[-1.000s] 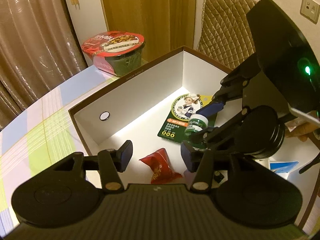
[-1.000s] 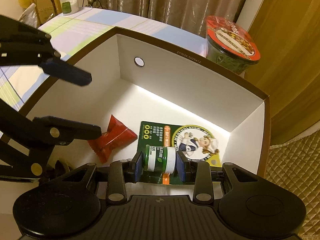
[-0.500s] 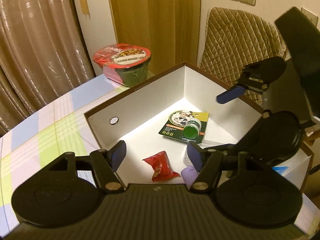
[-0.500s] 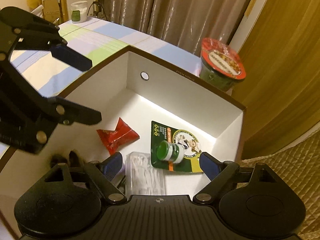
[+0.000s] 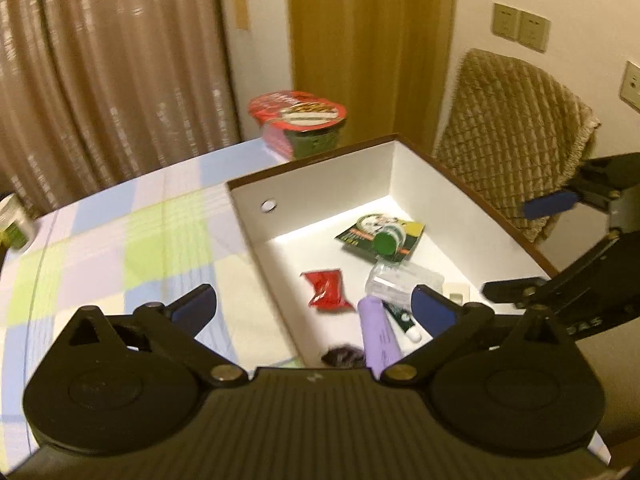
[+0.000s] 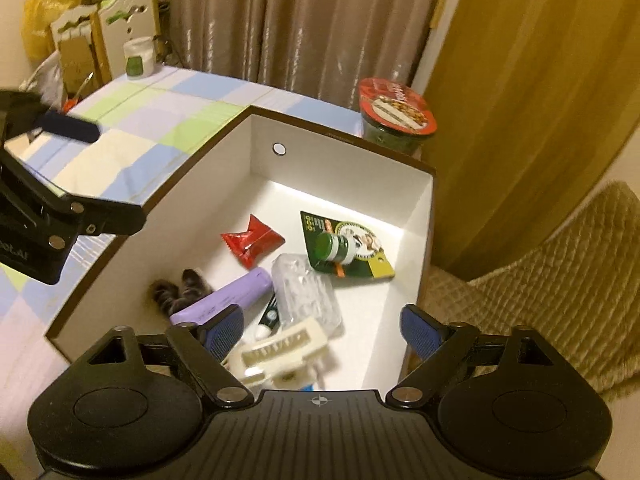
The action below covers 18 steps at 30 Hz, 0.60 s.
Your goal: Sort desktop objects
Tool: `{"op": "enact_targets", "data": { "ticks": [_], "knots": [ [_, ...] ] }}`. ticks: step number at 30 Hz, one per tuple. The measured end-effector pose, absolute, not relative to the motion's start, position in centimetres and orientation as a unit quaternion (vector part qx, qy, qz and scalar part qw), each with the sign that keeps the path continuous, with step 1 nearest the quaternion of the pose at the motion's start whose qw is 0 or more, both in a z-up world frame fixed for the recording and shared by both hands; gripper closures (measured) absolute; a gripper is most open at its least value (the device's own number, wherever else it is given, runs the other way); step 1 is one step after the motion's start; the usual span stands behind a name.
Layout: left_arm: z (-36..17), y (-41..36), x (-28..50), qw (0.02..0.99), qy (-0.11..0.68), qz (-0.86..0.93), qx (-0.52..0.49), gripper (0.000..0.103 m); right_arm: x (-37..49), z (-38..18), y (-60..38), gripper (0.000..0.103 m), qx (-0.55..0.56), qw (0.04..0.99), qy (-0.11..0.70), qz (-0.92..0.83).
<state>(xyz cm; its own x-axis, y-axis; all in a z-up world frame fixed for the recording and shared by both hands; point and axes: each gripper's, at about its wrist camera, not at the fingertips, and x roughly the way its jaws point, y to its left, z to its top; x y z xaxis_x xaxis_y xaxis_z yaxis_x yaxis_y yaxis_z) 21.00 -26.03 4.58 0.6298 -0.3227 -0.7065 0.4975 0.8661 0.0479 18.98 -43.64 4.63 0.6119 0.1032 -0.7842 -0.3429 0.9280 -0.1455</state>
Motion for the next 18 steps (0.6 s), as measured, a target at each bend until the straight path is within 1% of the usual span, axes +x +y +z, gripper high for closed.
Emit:
{"op": "enact_targets", "data": {
  "ticks": [1,10,18],
  "knots": [
    [4.6,-25.9,20.4,0.897,0.364,-0.220,0.118,0.001,18.4,4.9,-43.8,0.000,-0.134,0.889,0.420,0.121],
    [5.3,-24.7,15.4,0.905,0.380,-0.173,0.075,0.001,12.4,7.1,-45.4,0.000,-0.047,0.902,0.421,0.079],
    [5.8,-23.6,11.6,0.896,0.399,-0.186,0.057,0.001,7.8,7.1,-45.1,0.000,-0.005,0.892,0.452,0.030]
  ]
}}
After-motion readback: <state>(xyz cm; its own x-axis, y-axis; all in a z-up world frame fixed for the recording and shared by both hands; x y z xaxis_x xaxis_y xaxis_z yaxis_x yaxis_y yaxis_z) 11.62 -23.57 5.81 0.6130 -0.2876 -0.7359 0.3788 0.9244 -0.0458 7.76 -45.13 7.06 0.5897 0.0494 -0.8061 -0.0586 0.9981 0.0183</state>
